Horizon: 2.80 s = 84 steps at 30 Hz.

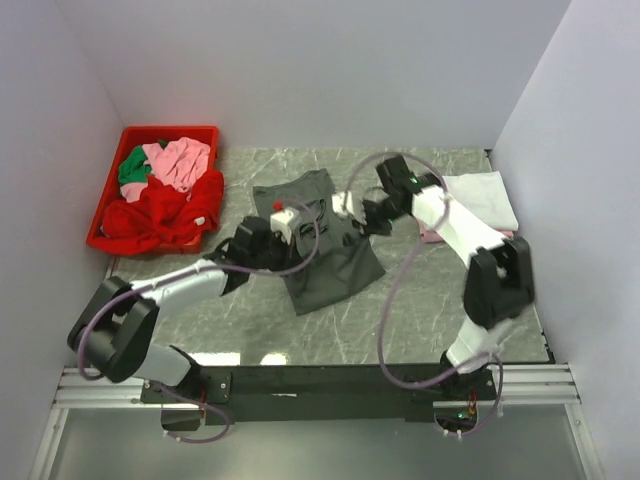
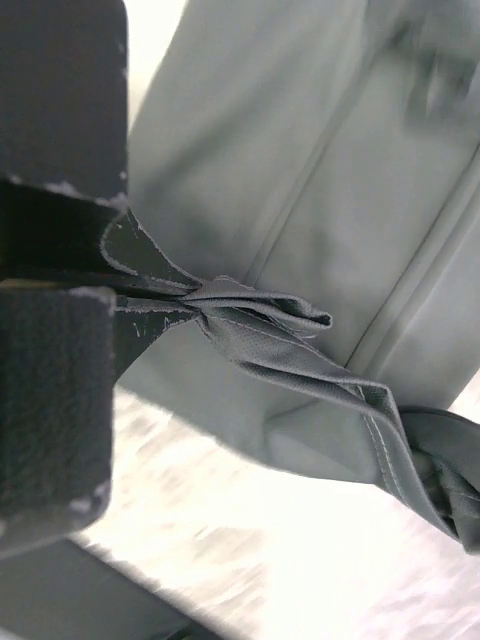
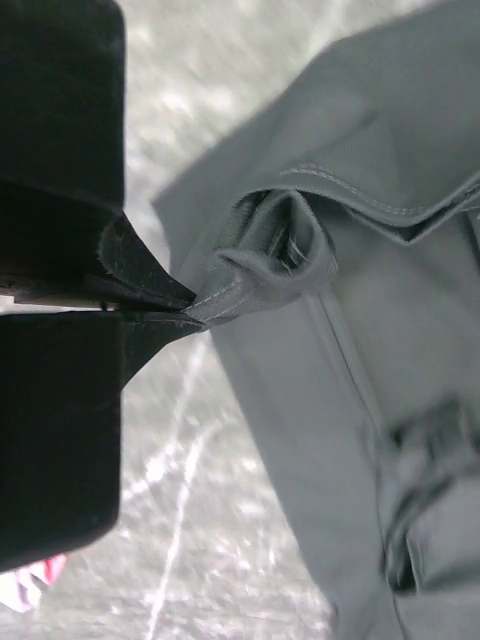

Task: Fold and stack the t-shirts
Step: Fold the tshirt

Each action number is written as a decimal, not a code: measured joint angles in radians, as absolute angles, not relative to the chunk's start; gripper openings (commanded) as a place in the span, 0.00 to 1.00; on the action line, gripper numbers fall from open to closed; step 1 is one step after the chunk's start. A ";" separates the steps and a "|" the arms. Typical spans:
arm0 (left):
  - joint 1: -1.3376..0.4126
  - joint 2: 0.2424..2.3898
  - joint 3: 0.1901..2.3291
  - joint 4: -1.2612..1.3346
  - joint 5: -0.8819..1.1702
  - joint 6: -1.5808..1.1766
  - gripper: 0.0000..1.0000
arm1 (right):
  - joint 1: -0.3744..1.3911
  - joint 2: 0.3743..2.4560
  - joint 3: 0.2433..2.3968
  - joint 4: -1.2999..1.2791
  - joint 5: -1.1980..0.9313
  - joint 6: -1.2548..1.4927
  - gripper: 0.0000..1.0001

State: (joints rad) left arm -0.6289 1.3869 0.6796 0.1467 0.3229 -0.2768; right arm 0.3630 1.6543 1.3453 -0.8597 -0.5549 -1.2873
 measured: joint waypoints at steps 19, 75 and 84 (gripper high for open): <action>-0.358 1.668 0.931 0.083 0.374 -0.244 0.01 | 0.402 2.211 1.913 -0.808 -0.384 -0.940 0.00; -0.892 1.460 0.628 0.011 -0.035 0.345 0.50 | 0.309 1.620 1.003 -0.498 -0.617 -1.547 0.67; -0.898 1.471 0.620 0.042 -0.144 0.316 0.38 | 0.356 1.679 0.993 -0.456 -0.557 -1.576 0.64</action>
State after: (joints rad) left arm -0.8978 1.4708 0.6201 0.0422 -0.1440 0.3164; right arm 0.3557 1.6787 0.9932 -0.4557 -0.5568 -1.5764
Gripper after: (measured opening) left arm 0.385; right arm 0.651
